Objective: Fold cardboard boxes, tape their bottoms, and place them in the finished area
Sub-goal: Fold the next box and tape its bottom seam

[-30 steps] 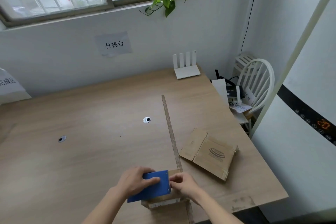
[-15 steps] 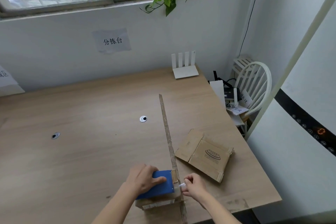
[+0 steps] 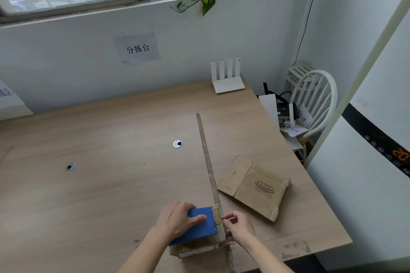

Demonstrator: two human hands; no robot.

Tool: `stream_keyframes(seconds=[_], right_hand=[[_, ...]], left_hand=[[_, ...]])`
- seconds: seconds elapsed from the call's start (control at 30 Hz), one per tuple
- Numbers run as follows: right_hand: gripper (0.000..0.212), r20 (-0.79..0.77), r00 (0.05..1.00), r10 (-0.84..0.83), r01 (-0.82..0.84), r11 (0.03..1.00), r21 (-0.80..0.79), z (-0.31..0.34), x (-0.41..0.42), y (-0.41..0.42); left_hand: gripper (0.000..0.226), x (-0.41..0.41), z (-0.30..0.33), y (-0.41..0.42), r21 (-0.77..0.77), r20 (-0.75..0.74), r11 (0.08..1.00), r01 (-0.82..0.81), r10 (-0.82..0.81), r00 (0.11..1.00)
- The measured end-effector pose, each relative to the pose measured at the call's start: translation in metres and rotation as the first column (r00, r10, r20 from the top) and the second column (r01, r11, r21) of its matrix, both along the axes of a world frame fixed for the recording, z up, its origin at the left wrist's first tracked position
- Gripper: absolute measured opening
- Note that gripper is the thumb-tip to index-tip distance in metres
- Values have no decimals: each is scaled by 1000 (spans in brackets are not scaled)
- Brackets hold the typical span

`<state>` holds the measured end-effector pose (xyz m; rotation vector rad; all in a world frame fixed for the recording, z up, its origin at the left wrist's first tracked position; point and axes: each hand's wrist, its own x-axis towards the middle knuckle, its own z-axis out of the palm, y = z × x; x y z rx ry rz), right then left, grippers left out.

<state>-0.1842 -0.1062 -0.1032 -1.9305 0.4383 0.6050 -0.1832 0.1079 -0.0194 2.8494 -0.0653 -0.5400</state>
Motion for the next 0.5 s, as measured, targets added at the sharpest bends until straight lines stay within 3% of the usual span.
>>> stream_keyframes(seconds=[0.03, 0.1, 0.13, 0.23, 0.3, 0.5], right_hand=[[18, 3, 1000, 14, -14, 1000, -27, 1, -2, 2], [67, 2, 1000, 16, -16, 994, -105, 2, -3, 0], [70, 19, 1000, 5, -2, 990, -139, 5, -3, -1], [20, 96, 995, 29, -13, 986, -165, 11, -3, 5], [21, 77, 991, 110, -95, 980, -173, 10, -7, 16], [22, 91, 983, 157, -139, 974, -179, 5, -7, 21]], left_hand=[[64, -1, 0, 2, -1, 3, 1000, -1, 1, 1000], [64, -3, -3, 5, 6, 4, 1000, 1, -1, 1000], [65, -4, -4, 6, 7, 10, 1000, 1, -1, 1000], [66, -4, -4, 6, -7, 34, 1000, -7, 7, 999], [65, -2, -3, 4, -3, 41, 1000, 4, -4, 999], [64, -3, -1, 11, 0, 35, 1000, 27, -27, 999]])
